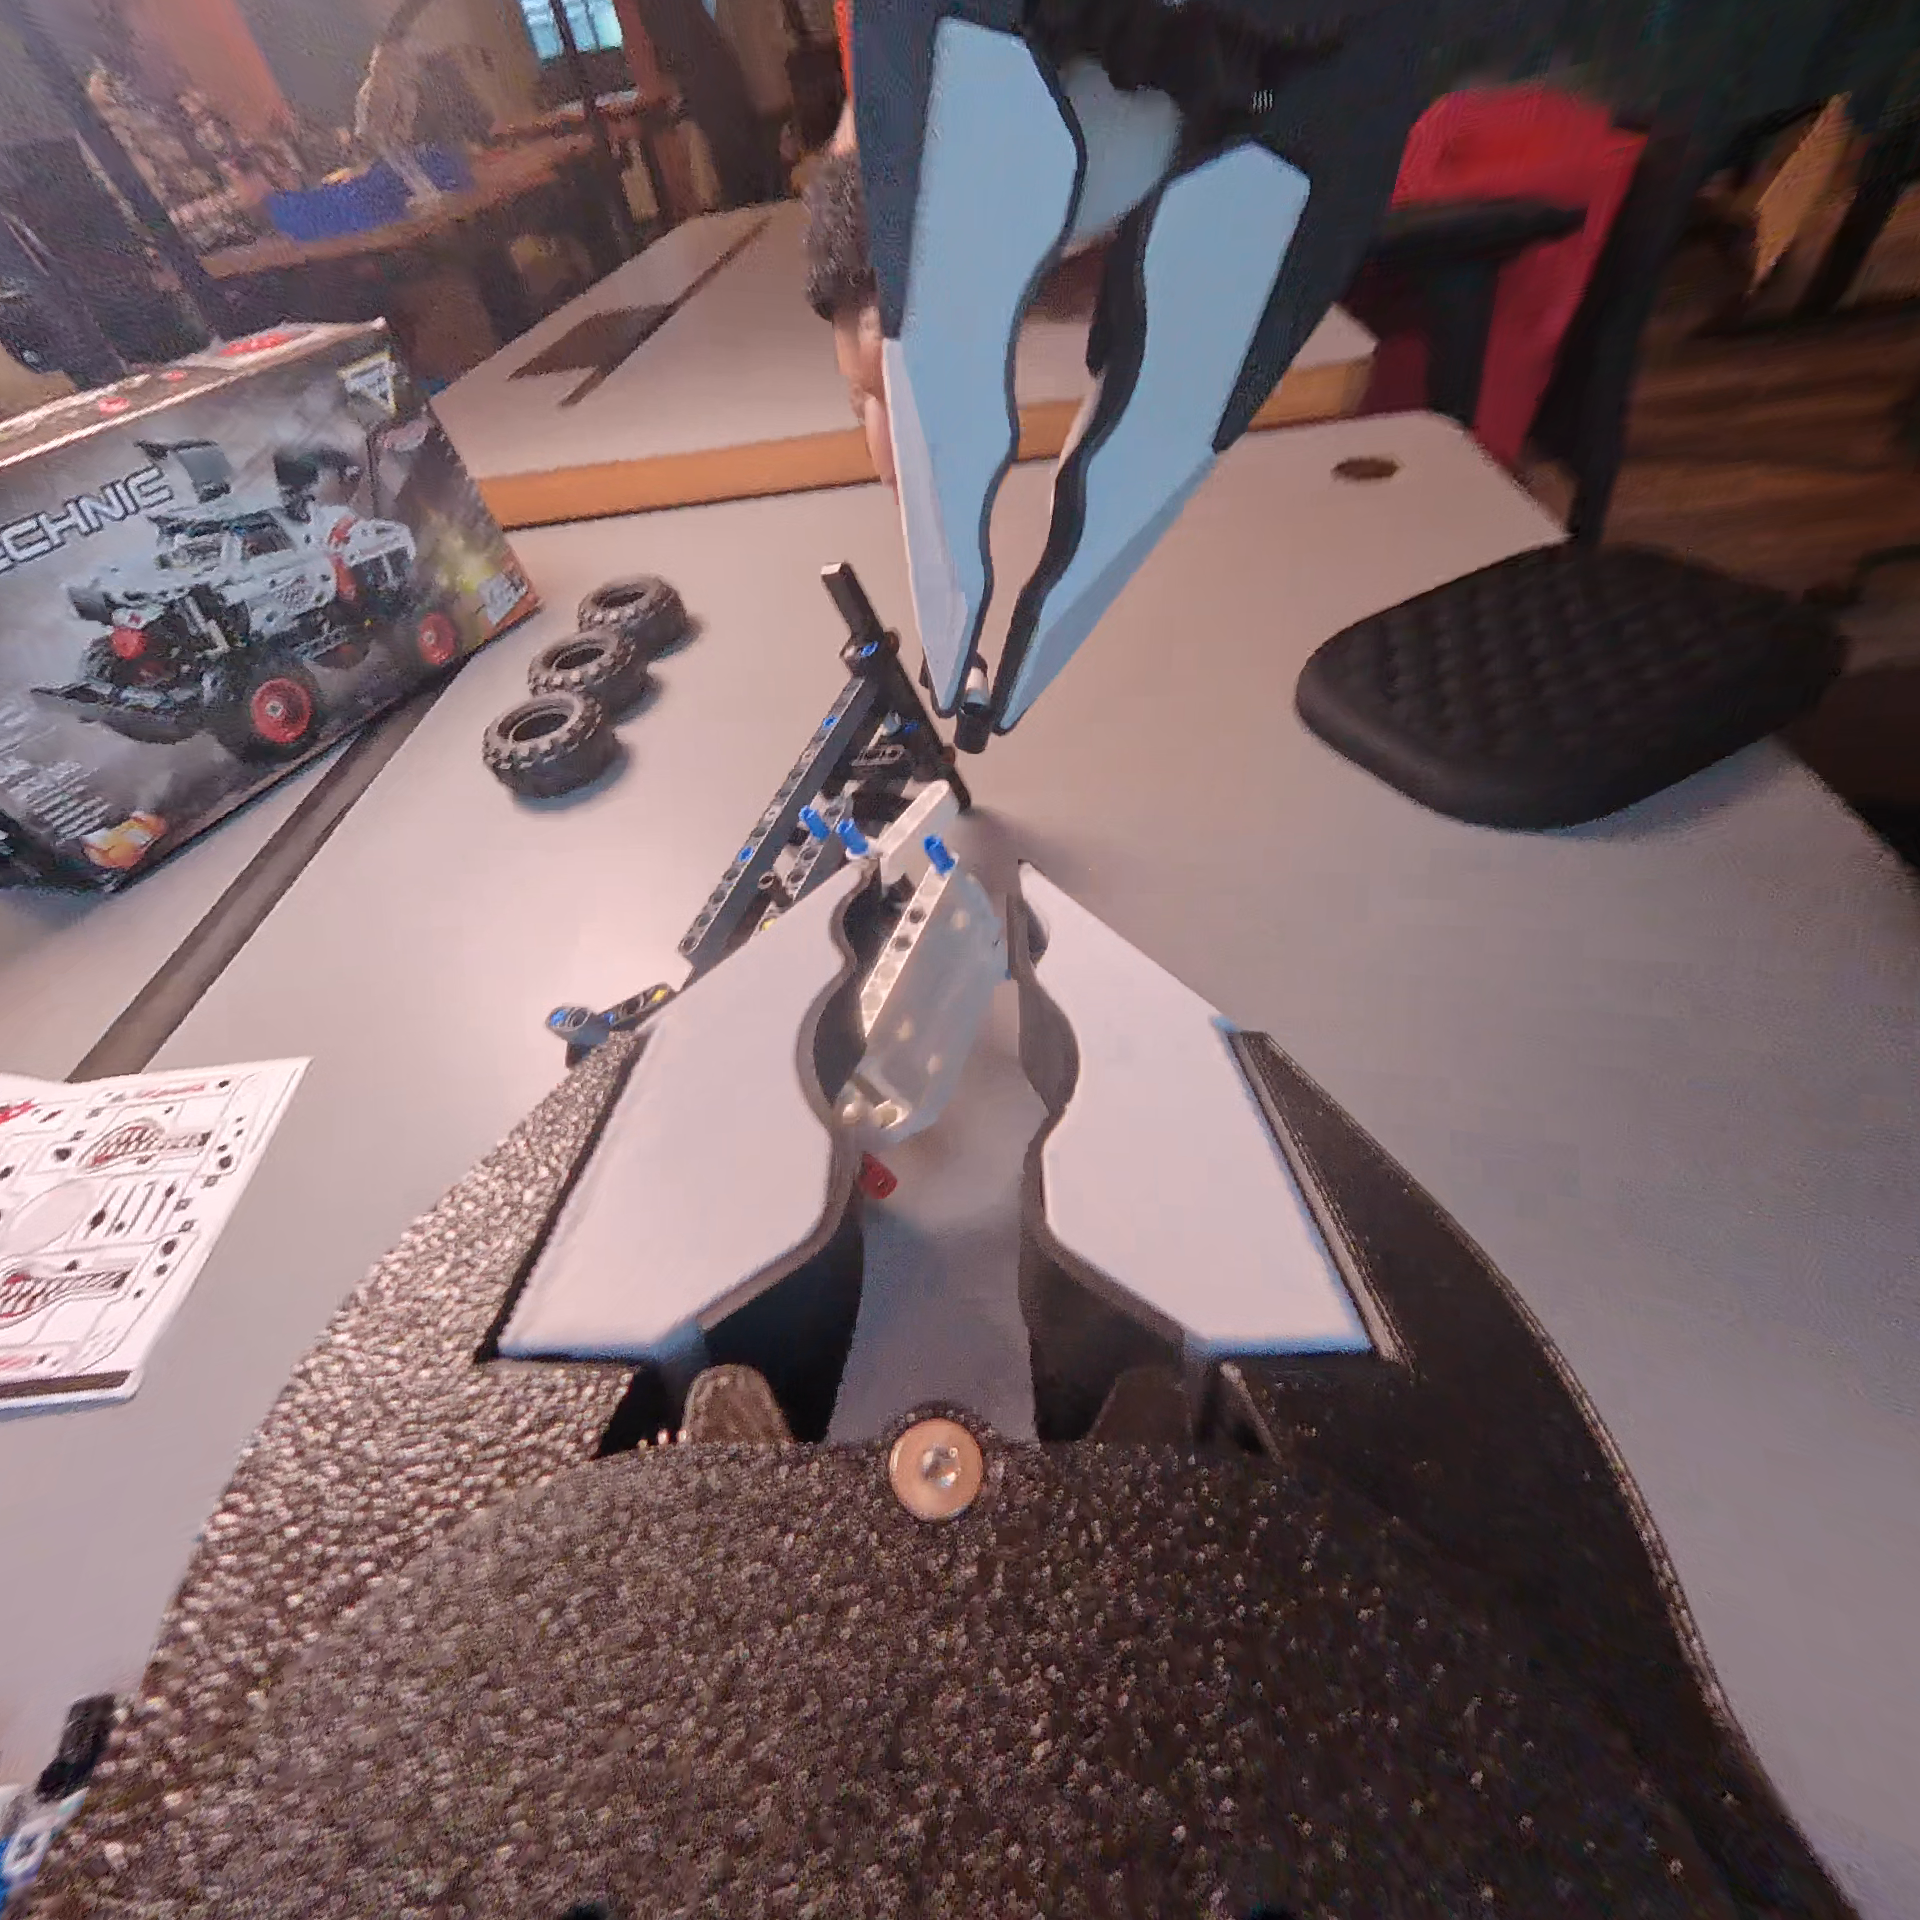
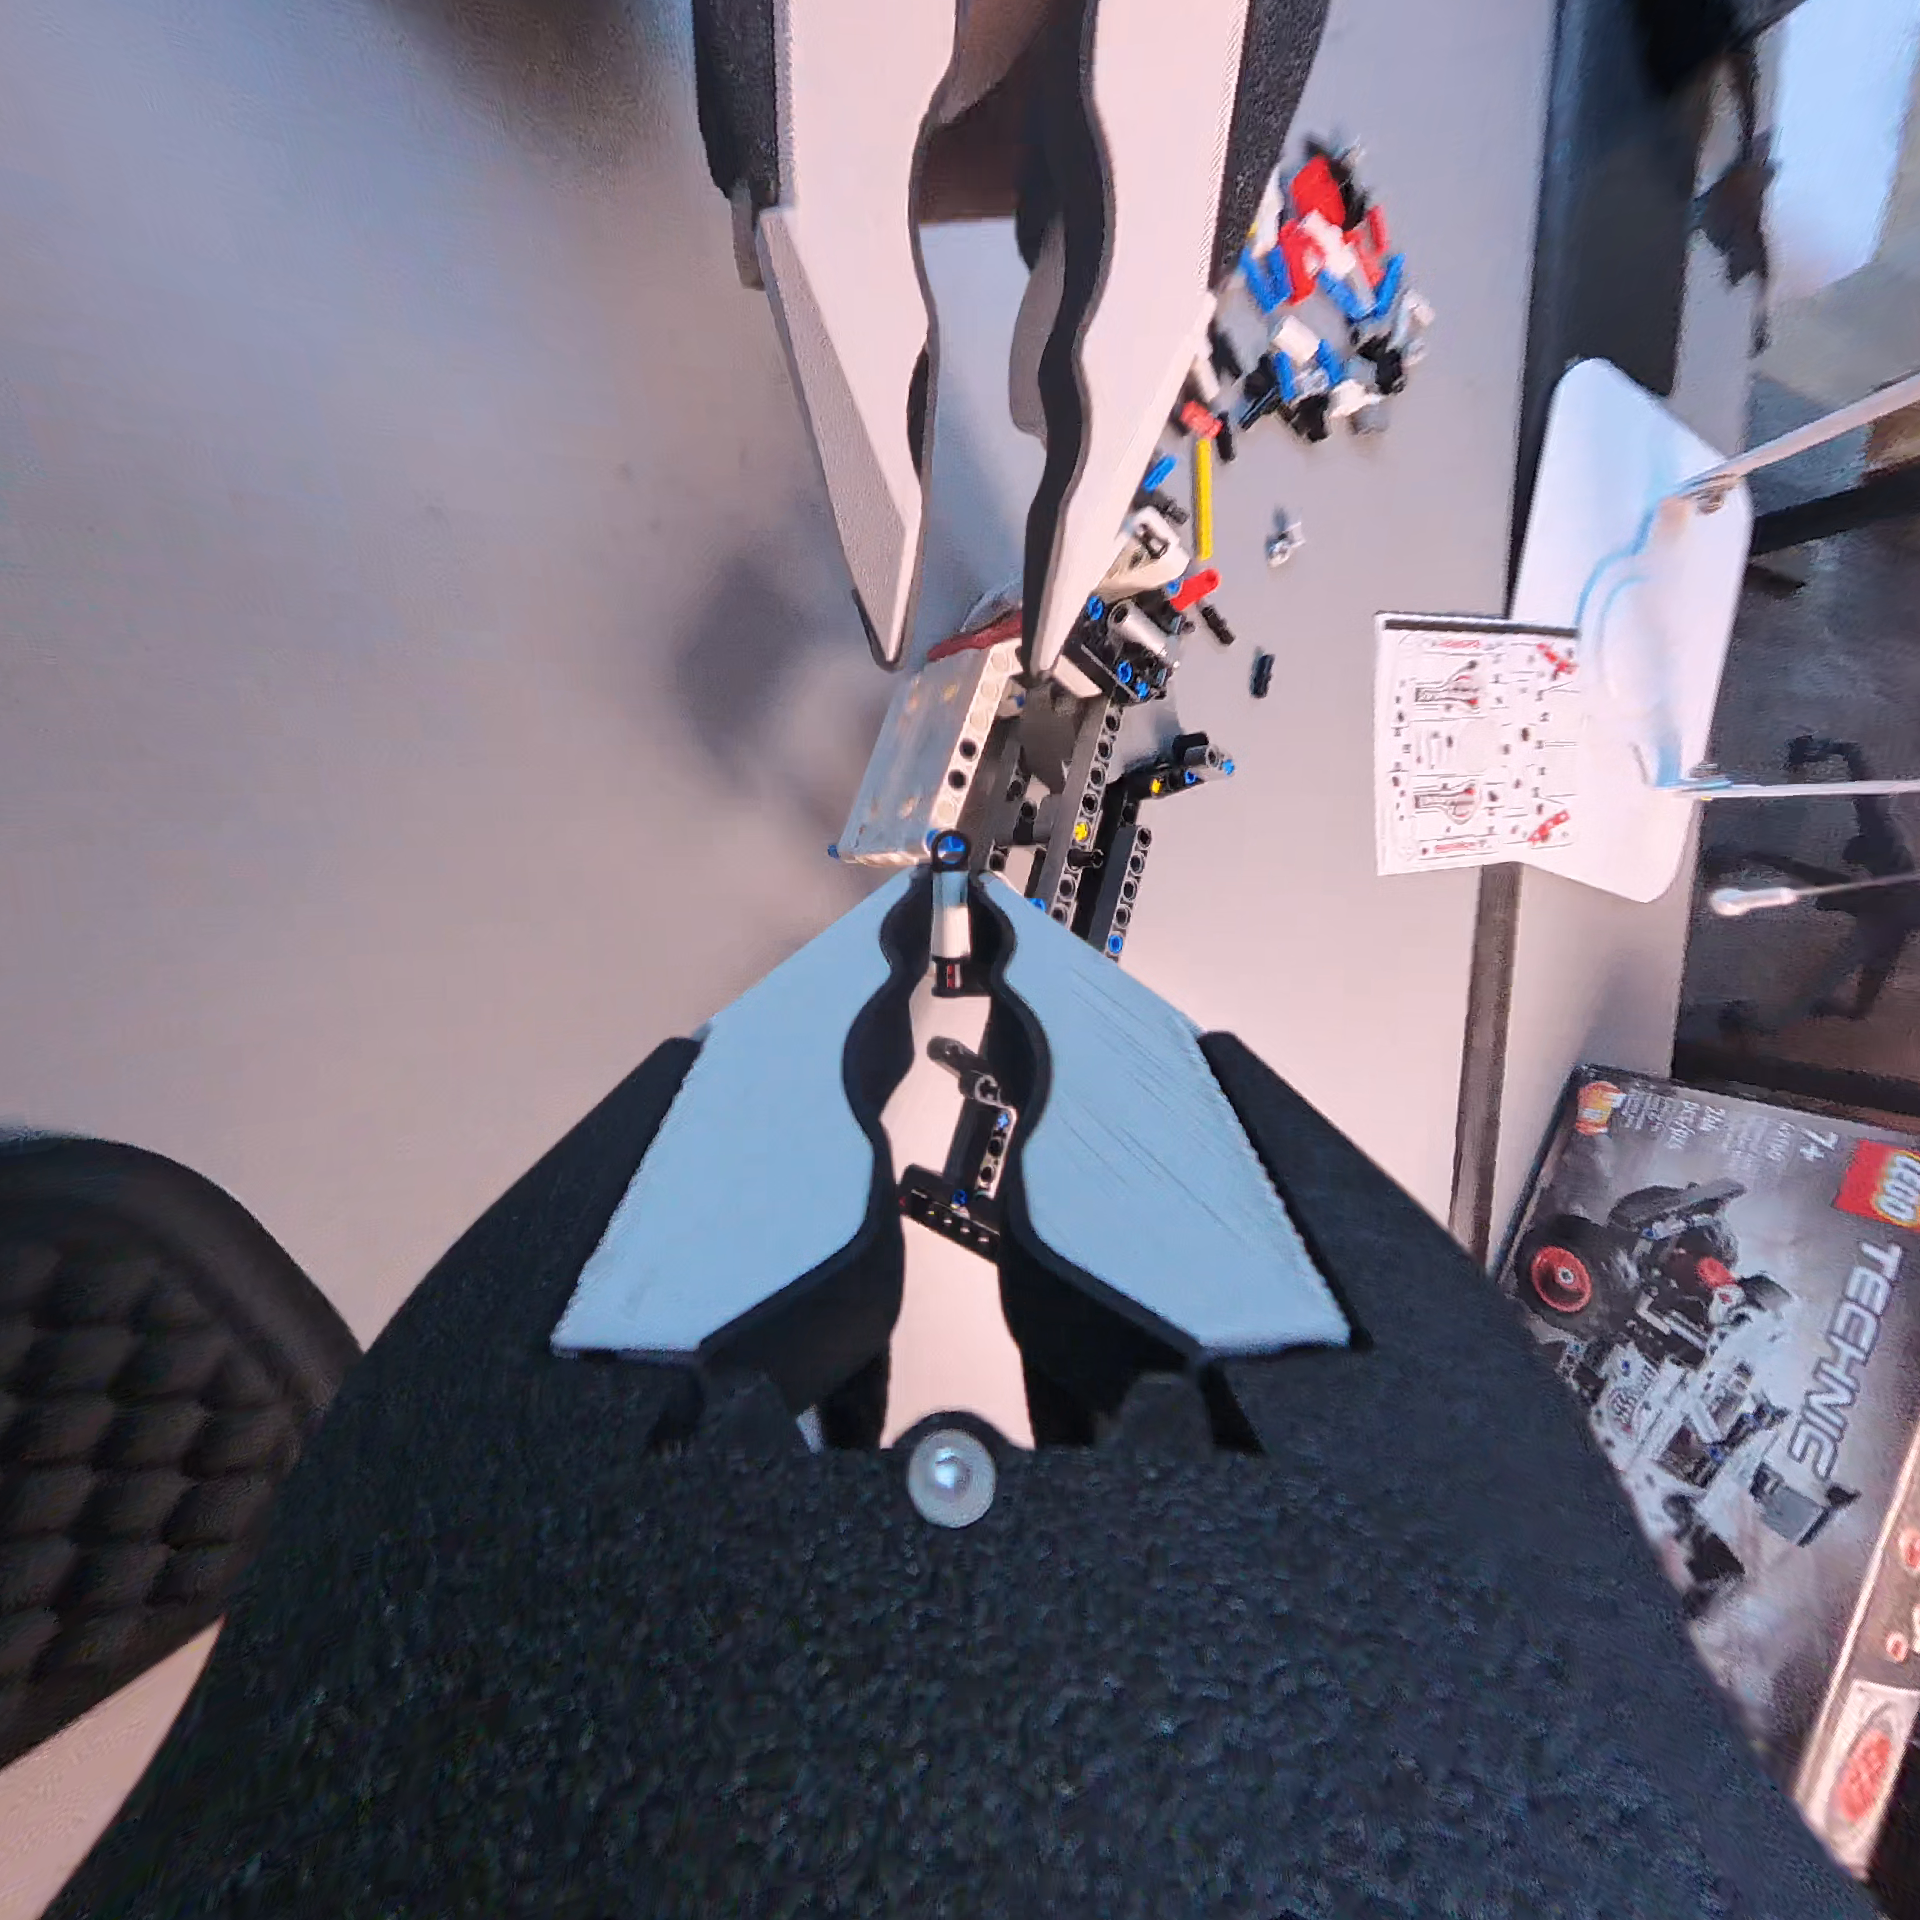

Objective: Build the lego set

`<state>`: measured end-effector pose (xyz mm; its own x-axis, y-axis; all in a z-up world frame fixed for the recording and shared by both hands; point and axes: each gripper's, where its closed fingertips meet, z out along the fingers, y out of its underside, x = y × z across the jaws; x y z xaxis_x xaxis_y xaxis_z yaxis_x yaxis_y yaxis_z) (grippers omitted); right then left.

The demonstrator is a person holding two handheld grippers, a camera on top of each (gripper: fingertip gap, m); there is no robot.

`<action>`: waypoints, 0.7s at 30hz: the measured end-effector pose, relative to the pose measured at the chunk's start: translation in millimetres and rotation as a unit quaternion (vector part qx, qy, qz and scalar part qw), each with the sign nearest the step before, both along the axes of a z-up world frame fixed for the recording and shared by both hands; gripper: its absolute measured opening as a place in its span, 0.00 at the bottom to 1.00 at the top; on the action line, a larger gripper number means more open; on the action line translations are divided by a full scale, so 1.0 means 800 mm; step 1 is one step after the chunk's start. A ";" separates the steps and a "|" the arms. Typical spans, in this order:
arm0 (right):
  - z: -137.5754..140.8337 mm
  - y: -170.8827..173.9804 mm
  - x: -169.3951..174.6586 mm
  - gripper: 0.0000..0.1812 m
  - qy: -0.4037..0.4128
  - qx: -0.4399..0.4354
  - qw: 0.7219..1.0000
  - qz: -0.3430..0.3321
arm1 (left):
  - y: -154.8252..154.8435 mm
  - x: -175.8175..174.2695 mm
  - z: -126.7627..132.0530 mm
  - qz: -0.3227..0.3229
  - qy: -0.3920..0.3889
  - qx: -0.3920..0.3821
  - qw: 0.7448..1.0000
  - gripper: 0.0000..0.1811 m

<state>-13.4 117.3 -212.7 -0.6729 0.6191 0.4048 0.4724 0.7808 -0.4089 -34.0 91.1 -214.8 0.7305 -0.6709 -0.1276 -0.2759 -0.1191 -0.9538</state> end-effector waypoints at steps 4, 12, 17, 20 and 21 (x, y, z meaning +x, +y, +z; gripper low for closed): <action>-0.019 0.005 -0.012 0.03 -0.063 0.014 0.997 0.049 | 0.016 0.003 -0.040 0.020 0.070 -0.047 0.996 0.11; -0.038 -0.001 -0.009 0.03 -0.169 0.044 0.978 0.114 | 0.023 0.007 -0.063 0.002 0.121 -0.063 0.991 0.07; -0.049 -0.012 0.000 0.03 -0.196 0.056 0.970 0.133 | 0.015 0.006 -0.083 -0.024 0.160 -0.073 0.984 0.06; -0.061 -0.015 0.002 0.03 -0.196 0.090 0.966 0.143 | 0.011 0.005 -0.084 -0.043 0.157 -0.074 0.984 0.06; -0.063 -0.016 0.001 0.03 -0.192 0.098 0.966 0.145 | 0.010 0.005 -0.084 -0.048 0.156 -0.074 0.984 0.05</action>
